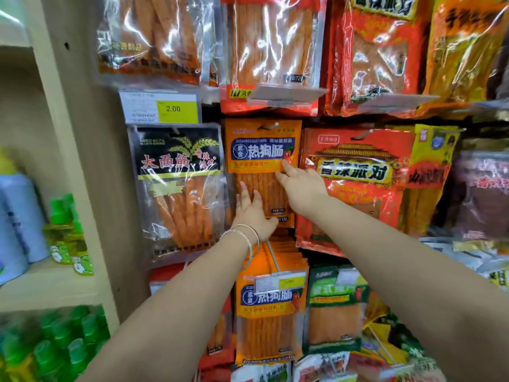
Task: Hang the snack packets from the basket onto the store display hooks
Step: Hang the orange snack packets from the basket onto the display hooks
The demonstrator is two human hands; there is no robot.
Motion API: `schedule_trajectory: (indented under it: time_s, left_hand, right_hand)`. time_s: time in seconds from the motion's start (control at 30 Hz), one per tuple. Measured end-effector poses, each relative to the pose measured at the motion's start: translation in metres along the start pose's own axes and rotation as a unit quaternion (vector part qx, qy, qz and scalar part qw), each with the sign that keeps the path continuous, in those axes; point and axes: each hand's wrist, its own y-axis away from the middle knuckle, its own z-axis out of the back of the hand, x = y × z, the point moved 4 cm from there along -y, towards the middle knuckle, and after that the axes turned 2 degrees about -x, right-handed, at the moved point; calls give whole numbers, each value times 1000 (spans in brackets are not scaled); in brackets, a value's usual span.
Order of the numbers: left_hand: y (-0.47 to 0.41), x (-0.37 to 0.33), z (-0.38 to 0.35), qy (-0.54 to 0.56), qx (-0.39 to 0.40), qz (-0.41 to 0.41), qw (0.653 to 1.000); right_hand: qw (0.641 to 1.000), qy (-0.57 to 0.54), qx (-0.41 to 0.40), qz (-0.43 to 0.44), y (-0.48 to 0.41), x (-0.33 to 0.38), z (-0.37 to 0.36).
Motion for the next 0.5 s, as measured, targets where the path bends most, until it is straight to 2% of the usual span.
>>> schedule_trajectory:
  time_s: [0.17, 0.27, 0.37, 0.5]
  left_hand:
    - [41, 0, 2, 62, 38, -28, 997]
    - [93, 3, 10, 111, -20, -87, 990]
    - [160, 27, 8, 171, -60, -72, 981]
    - [267, 85, -28, 185, -17, 73, 980]
  right_hand:
    - [979, -190, -64, -23, 39, -4, 21]
    - [954, -291, -57, -49, 82, 0, 18]
    - [892, -441, -17, -98, 140, 18, 0]
    - [799, -577, 91, -141, 234, 69, -44]
